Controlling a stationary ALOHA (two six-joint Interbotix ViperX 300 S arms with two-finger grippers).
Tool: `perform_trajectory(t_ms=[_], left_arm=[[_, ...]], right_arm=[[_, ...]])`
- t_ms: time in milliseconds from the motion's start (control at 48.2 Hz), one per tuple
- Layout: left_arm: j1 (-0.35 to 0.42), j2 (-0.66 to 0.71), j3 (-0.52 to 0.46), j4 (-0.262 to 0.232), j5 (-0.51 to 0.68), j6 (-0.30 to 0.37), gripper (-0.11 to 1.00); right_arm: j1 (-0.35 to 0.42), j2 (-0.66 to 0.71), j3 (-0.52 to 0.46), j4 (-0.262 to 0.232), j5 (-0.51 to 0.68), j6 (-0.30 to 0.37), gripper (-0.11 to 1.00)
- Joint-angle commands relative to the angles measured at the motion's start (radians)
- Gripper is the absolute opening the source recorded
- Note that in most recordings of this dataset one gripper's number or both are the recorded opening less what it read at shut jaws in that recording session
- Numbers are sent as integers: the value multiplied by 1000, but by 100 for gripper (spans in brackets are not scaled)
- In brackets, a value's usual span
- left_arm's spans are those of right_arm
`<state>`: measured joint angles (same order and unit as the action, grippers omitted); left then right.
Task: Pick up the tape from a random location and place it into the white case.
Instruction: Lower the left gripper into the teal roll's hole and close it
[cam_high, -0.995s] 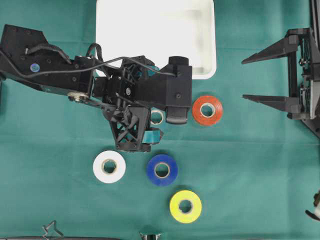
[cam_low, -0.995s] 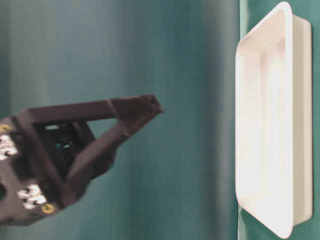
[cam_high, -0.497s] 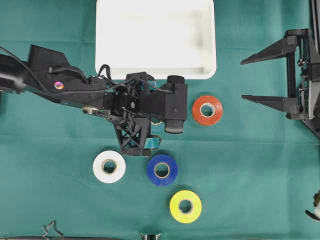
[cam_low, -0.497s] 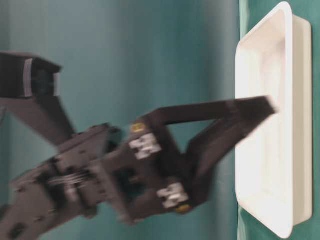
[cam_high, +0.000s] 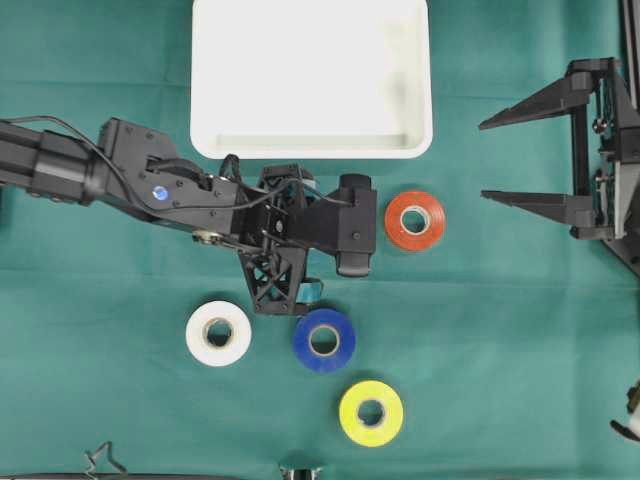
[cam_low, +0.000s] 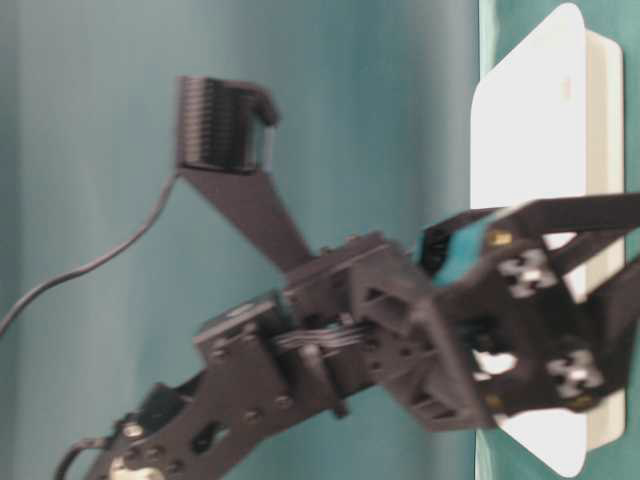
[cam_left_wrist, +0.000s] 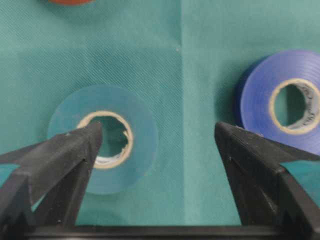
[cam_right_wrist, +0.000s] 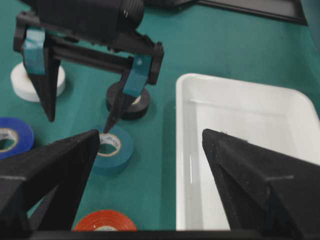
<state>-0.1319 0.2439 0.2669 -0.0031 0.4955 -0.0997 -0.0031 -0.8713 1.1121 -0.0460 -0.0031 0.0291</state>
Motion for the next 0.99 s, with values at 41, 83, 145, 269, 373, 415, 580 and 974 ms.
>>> perform_trajectory(t_ms=[41, 83, 145, 269, 373, 415, 580, 974], left_arm=[[-8, 6, 5, 2, -40, 0, 98], [-8, 14, 12, 2, -51, -2, 98], [-11, 26, 25, 2, -63, -2, 98], [-12, 41, 40, 0, -83, -9, 98], [-12, 44, 49, 0, -100, -20, 98], [-12, 46, 52, 0, -106, -20, 98], [-12, 46, 60, 0, -117, -20, 98], [-5, 46, 58, 0, -110, -21, 84]], right_arm=[[0, 8, -28, -2, -5, -2, 92], [-2, 8, -28, -2, -5, -2, 92], [-2, 11, -26, -3, -5, -2, 92], [-2, 14, -26, -3, -5, -2, 92], [-2, 15, -26, -5, -5, -2, 92], [-2, 17, -26, -5, -5, -2, 92], [-2, 20, -26, -5, -5, -2, 92], [-2, 20, -28, -5, -6, -2, 92]])
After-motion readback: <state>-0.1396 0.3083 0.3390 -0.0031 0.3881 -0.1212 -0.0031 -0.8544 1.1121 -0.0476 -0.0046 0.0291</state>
